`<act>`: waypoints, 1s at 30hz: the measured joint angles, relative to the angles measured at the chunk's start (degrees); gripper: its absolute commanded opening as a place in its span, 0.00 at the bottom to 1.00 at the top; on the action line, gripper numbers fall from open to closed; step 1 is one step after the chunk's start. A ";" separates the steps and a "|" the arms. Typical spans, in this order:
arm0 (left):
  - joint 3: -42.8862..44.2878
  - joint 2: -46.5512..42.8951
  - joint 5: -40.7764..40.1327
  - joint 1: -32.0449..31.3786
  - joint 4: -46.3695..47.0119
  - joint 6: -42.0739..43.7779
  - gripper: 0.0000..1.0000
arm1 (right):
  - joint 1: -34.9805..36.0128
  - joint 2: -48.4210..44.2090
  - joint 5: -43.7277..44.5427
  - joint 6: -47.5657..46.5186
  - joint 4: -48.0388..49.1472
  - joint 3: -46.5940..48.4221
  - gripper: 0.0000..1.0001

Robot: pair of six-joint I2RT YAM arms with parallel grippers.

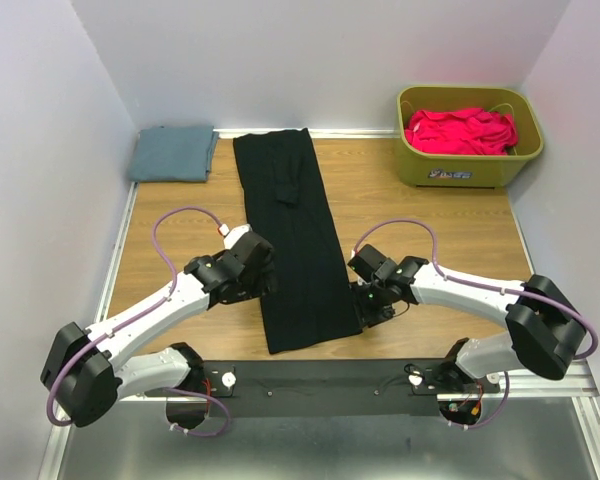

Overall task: Fold and stack the t-shirts
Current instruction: Fold the tshirt

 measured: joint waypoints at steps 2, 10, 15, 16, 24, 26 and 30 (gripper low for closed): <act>-0.09 0.09 0.17 -1.05 -0.90 -1.79 0.84 | -0.07 0.00 -0.52 0.31 0.94 -0.31 0.47; -0.09 1.60 2.29 -6.58 -4.15 -7.67 0.84 | -0.07 -0.02 -1.62 1.57 3.32 -0.26 0.47; -0.09 4.00 3.80 -10.36 -5.95 -10.29 0.81 | -0.07 1.07 -2.21 1.64 4.09 -0.24 0.47; -0.09 4.57 4.09 -11.02 -6.32 -10.95 0.79 | -0.07 1.40 -2.43 1.64 4.17 -0.24 0.47; -0.46 5.44 5.40 -12.57 -7.56 -13.84 0.73 | -0.07 3.19 -3.91 1.60 4.59 -0.17 0.46; -0.83 5.64 5.92 -12.92 -7.58 -14.27 0.72 | -0.07 3.52 -3.96 1.60 4.61 -0.11 0.46; -2.36 6.91 7.63 -14.03 -6.88 -15.04 0.66 | -0.09 3.82 -4.15 1.49 4.72 -0.04 0.46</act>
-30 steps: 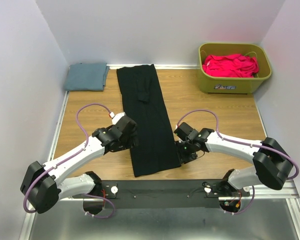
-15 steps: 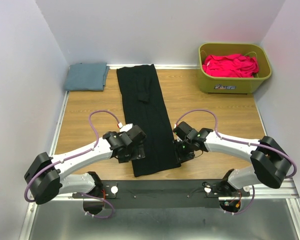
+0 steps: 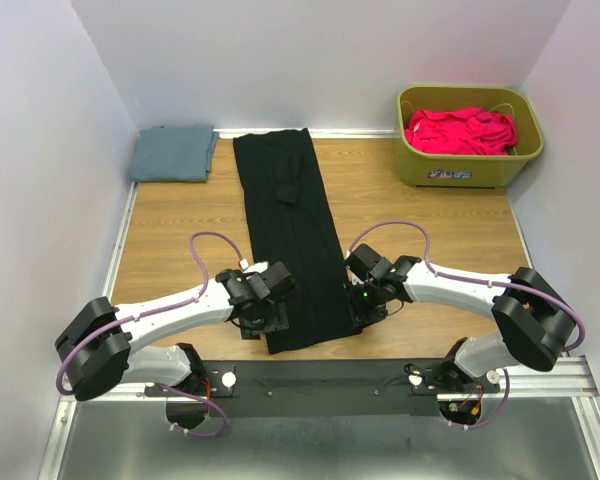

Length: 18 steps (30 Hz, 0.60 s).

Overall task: Fold and stack the t-shirts
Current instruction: Fold the tshirt

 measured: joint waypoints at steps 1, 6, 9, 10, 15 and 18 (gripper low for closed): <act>-0.44 0.28 0.50 -0.26 0.20 -0.09 0.66 | 0.00 0.00 0.00 -0.07 0.02 0.02 0.46; -1.57 2.78 1.81 -1.09 0.26 -0.39 0.63 | 0.00 0.00 -0.02 -0.33 0.04 0.07 0.46; -1.70 3.93 2.12 -1.14 0.28 -0.42 0.61 | 0.00 0.00 -0.07 -0.33 0.04 0.11 0.45; -1.75 4.31 2.14 -1.14 0.35 -0.42 0.60 | 0.00 0.00 -0.07 -0.33 0.07 0.11 0.45; -1.79 5.44 2.47 -1.38 1.18 -0.66 0.54 | 0.00 0.00 -0.15 -0.37 0.15 0.11 0.45; -2.19 6.10 2.71 -1.51 2.10 -0.87 0.53 | 0.00 0.00 -0.17 -0.46 0.26 0.11 0.45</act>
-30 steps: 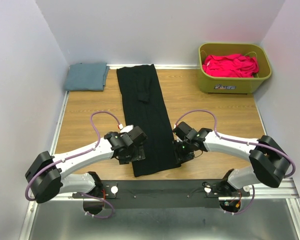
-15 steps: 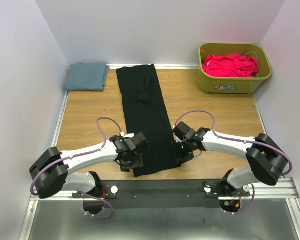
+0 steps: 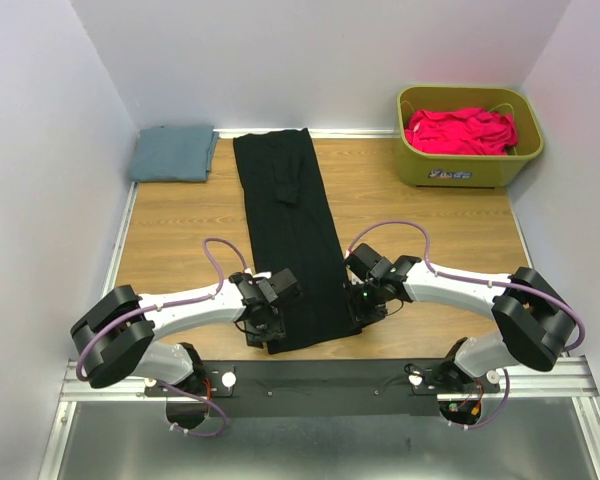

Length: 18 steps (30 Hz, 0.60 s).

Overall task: Fold and stack the t-shirts
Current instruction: Fold the tshirt

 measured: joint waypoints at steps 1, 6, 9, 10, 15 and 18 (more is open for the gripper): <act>-0.20 0.15 0.07 0.00 0.39 -0.11 0.52 | 0.00 0.00 -0.04 -0.11 0.02 0.00 0.45; -0.52 0.37 0.94 0.00 1.44 -0.22 0.45 | 0.00 0.00 -0.68 -0.74 0.17 0.00 0.42; -0.57 0.59 1.33 0.00 1.70 -0.37 0.37 | 0.00 0.02 -0.66 -0.92 0.20 0.00 0.33; -0.61 0.63 1.51 0.00 1.92 -0.39 0.31 | 0.00 0.02 -0.66 -0.96 0.22 0.00 0.28; -0.96 0.68 2.64 0.00 3.78 -0.79 0.15 | 0.00 0.00 -0.63 -1.11 0.46 -0.24 0.15; -1.07 0.66 3.08 0.00 4.20 -1.01 0.09 | 0.00 -0.20 -0.63 -1.05 0.59 -0.83 0.08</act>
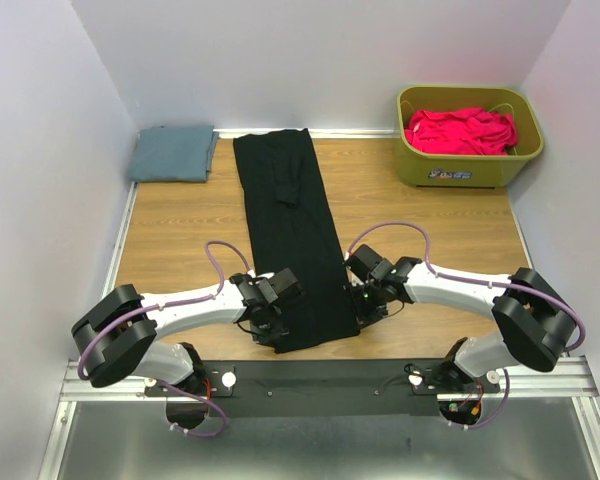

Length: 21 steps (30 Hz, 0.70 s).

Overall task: Fold and stack the t-shirts
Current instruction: Fold the tshirt

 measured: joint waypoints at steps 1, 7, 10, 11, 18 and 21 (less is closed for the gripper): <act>-0.02 0.00 0.11 0.00 0.07 -0.02 0.08 | 0.00 -0.09 0.00 -0.11 0.00 -0.07 0.08; -0.17 0.00 0.63 0.00 0.35 -0.09 0.00 | -0.37 -1.05 0.00 -0.50 -0.37 -0.39 0.08; -0.28 -0.13 0.76 0.00 0.48 -0.24 0.00 | -0.81 -1.44 -0.02 -0.98 -0.94 -0.39 0.08; -0.31 -0.13 0.83 0.00 0.50 -0.24 0.00 | -1.09 -1.57 -0.02 -1.18 -1.31 -0.39 0.08; -0.31 -0.24 0.90 0.00 0.44 -0.35 0.00 | -2.40 -2.45 -0.52 -2.12 -2.80 -0.39 0.08; -0.33 -0.24 0.92 0.00 0.42 -0.37 0.00 | -2.78 -2.75 -0.81 -2.78 -3.04 -0.39 0.01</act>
